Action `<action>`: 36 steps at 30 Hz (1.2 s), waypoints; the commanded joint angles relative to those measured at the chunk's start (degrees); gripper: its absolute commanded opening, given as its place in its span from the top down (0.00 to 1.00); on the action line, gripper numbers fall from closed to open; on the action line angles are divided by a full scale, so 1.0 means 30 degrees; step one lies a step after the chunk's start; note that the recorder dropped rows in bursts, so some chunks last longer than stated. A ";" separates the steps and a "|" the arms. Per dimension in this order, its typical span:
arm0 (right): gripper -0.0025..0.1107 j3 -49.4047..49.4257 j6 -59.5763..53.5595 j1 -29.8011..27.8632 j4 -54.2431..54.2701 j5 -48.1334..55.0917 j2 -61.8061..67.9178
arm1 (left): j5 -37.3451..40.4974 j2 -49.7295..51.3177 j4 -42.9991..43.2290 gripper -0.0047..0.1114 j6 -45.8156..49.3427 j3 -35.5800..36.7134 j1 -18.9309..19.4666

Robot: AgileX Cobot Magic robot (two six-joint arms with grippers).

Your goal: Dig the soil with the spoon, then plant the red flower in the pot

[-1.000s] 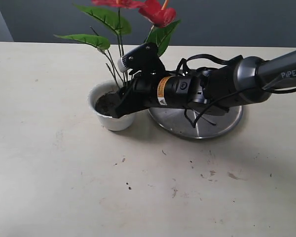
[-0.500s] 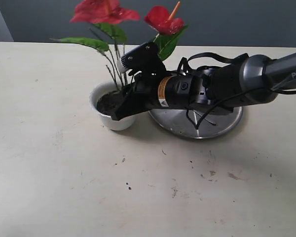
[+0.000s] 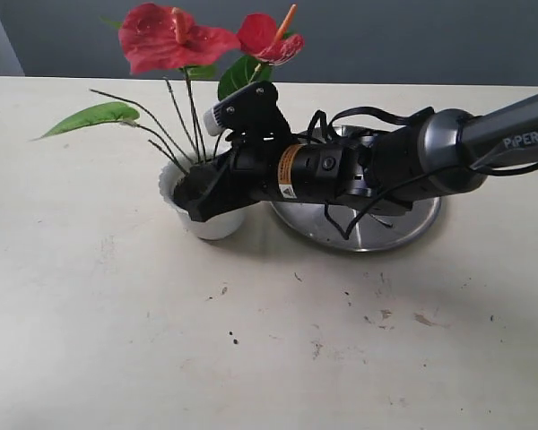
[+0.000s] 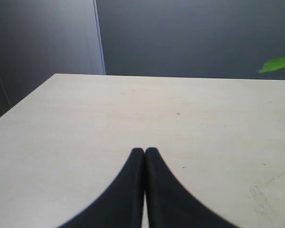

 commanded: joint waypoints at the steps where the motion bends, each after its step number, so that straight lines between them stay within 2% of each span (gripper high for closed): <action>1: 0.98 0.0302 0.0035 0.0196 -0.0611 0.0756 0.1423 | 0.0024 -0.0043 0.0006 0.96 -0.0047 0.0070 0.0018; 21: 0.98 0.0088 -0.0770 0.0196 -0.0684 0.1790 0.2304 | 0.0024 -0.0043 0.0006 0.96 -0.0047 0.0070 0.0018; 28: 0.98 0.0088 -0.0947 0.0196 -0.2726 0.3212 0.2304 | 0.0024 -0.0043 0.0006 0.96 -0.0047 0.0070 0.0018; 36: 0.98 0.0088 -0.0947 0.0196 -0.3334 0.4336 0.2304 | 0.0024 -0.0043 0.0006 0.96 -0.0047 0.0070 0.0018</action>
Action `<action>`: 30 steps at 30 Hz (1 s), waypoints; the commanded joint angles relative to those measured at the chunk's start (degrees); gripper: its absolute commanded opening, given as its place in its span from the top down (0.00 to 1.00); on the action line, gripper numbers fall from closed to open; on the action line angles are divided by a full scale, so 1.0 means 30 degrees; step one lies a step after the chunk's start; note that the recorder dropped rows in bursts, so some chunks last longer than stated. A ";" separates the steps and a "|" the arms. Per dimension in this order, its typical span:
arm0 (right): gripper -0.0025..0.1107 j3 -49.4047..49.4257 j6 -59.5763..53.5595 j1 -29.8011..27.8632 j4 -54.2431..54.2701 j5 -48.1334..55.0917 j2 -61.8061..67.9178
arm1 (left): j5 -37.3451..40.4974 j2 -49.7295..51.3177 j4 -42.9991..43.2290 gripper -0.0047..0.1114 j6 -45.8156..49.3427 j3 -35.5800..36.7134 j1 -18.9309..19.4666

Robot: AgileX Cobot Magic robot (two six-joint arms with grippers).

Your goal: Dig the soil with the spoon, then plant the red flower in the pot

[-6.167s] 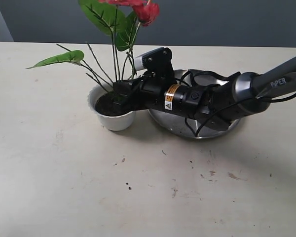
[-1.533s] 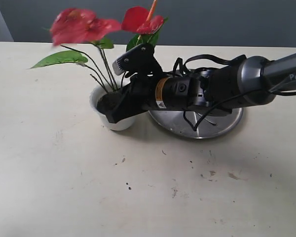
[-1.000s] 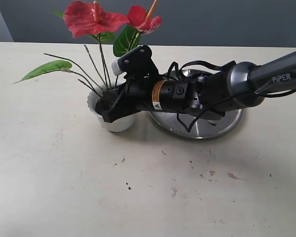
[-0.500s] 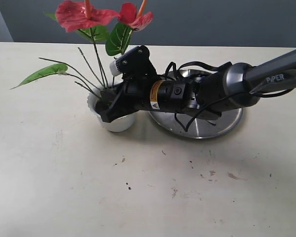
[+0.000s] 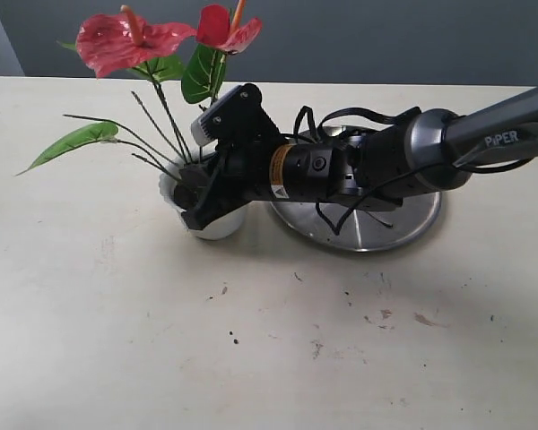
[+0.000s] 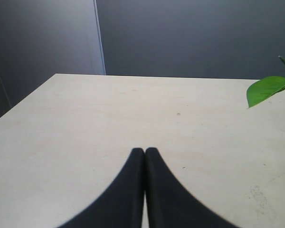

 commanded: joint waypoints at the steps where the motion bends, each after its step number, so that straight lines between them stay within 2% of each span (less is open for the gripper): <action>1: 0.98 0.0841 0.0435 0.0239 -0.2036 0.4410 0.1261 | 0.0024 -0.0043 0.0006 0.96 -0.0047 0.0070 0.0018; 20: 0.98 0.0671 0.0436 0.0202 -0.2038 0.4603 0.1462 | 0.0024 -0.0043 0.0006 0.96 -0.0047 0.0070 0.0018; 26: 0.72 0.0671 0.0436 0.0202 -0.2038 0.5239 0.1389 | 0.0024 -0.0043 0.0006 0.96 -0.0047 0.0070 0.0018; 30: 0.70 0.0671 0.0436 0.0202 -0.2038 0.5498 0.1389 | 0.0024 -0.0043 0.0006 0.96 -0.0047 0.0070 0.0018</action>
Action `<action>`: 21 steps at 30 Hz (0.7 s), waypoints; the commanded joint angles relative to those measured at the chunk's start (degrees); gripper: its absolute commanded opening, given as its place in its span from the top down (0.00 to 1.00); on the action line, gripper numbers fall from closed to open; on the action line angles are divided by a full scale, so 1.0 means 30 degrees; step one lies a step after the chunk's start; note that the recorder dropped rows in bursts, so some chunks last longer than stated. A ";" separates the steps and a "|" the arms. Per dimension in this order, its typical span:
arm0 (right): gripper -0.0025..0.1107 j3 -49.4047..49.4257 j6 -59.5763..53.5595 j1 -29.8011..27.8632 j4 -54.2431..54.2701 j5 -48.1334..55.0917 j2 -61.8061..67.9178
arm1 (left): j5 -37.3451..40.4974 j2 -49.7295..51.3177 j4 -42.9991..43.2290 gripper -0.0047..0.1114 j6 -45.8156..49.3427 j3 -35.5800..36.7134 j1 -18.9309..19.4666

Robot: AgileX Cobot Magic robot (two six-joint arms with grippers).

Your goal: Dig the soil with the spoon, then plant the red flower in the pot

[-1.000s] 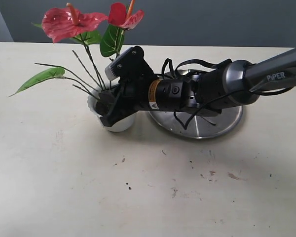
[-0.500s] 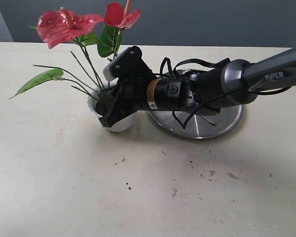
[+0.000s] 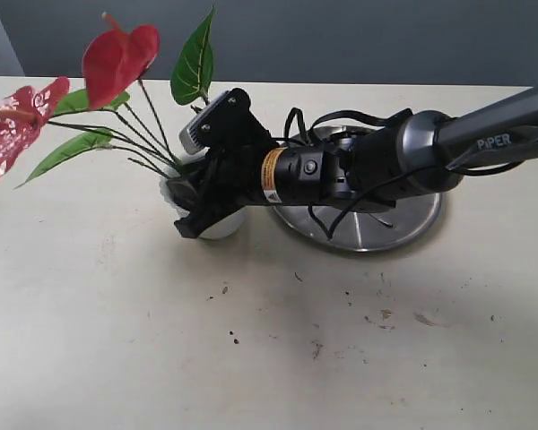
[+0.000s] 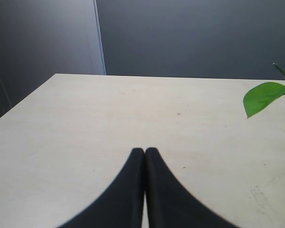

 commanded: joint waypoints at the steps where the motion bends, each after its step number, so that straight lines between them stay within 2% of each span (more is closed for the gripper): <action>1: 0.70 0.0883 0.0407 -0.0078 -0.1450 0.5253 0.1255 | 0.0024 -0.0043 0.0006 0.96 -0.0047 0.0070 0.0018; 9: 0.69 0.0883 0.0407 -0.0078 -0.1450 0.5253 0.1002 | 0.0024 -0.0043 0.0006 0.96 -0.0047 0.0070 0.0018; 14: 0.59 0.0883 0.0407 -0.0078 -0.1450 0.5727 0.0436 | 0.0024 -0.0043 0.0006 0.96 -0.0047 0.0070 0.0018; 21: 0.60 0.0883 0.0407 -0.0078 -0.1450 0.6567 -0.0205 | 0.0024 -0.0043 0.0006 0.96 -0.0047 0.0070 0.0018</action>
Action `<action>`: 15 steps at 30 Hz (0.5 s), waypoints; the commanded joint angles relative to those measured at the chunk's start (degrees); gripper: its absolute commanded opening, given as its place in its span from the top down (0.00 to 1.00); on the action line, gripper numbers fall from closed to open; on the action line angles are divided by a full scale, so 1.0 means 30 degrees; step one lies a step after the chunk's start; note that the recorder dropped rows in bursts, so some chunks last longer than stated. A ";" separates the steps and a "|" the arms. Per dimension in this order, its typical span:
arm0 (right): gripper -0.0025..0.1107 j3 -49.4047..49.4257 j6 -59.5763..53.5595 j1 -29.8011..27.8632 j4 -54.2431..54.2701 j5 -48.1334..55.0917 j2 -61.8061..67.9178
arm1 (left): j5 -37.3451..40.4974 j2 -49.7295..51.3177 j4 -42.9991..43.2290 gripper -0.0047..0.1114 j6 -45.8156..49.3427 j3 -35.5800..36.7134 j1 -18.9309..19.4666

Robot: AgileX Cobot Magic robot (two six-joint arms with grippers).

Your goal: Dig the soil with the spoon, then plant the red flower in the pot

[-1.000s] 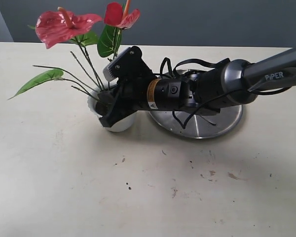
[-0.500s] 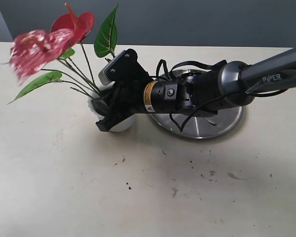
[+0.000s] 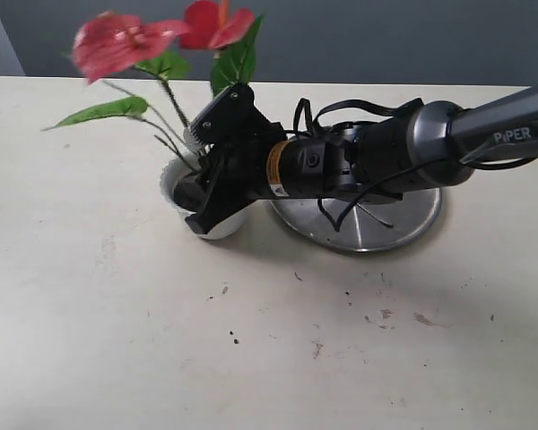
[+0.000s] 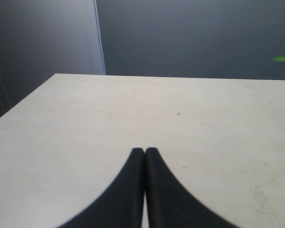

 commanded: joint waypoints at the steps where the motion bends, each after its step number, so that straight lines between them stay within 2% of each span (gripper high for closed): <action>1: 0.60 0.0883 0.0407 -0.0112 -0.0880 0.3956 0.0569 | 0.0024 -0.0043 0.0006 0.96 -0.0047 0.0070 0.0018; 15: 0.60 0.0883 0.0407 -0.0075 -0.1015 0.2517 0.0324 | 0.0024 -0.0043 0.0006 0.96 -0.0047 0.0070 0.0018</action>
